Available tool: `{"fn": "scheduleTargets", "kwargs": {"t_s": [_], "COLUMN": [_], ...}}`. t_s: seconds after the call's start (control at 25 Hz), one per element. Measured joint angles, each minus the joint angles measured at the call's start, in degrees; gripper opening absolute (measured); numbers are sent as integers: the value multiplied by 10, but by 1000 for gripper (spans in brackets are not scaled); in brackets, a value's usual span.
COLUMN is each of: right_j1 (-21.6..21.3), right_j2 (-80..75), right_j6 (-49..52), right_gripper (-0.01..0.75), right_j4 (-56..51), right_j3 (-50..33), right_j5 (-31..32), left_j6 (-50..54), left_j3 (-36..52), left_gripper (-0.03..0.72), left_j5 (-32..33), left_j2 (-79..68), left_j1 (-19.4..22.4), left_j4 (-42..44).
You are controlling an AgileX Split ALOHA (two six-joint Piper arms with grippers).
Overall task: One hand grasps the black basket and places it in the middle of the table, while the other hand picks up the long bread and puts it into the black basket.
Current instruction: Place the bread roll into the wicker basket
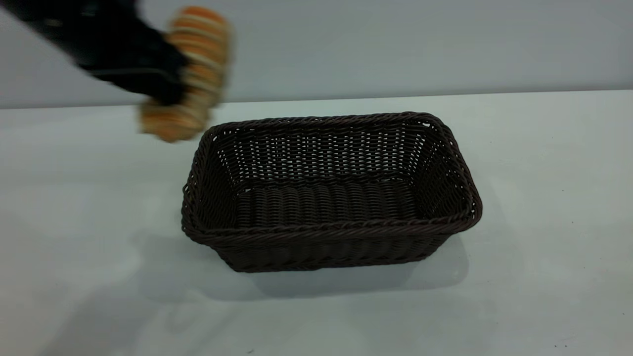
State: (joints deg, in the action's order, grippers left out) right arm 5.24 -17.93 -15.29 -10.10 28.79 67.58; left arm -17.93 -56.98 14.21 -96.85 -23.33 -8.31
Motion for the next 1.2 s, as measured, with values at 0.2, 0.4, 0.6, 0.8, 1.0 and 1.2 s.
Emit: {"fn": "scheduleTargets", "kwargs": {"t_s": [0.2,0.4,0.6,0.8,1.0,1.2], "right_j1": [0,0,0,0,0,0], "right_j2": [60,66,66,100,157,187], "right_j6": [31,50,55,55,62,68], "right_gripper": [390,390,390,390,390,390], "right_j4": [13,25,30,31,35,39], "right_j3": [-14,-14,-17,-17,-17,-17], "right_j5": [-21,-23,-23,-23,-23,-23], "left_j6": [-11,-29,-30,-7,-3,-3], "left_j3": [-20,-40,-46,-46,-46,-46], "left_gripper": [91,91,167,477,640,623], "left_j5": [-61,-123,-134,-99,23,113], "left_j2": [-84,-188,-220,-201,-111,37], "left_j1": [-75,-97,-97,-97,-97,-97], "left_j4": [0,0,0,-11,-7,19]}}
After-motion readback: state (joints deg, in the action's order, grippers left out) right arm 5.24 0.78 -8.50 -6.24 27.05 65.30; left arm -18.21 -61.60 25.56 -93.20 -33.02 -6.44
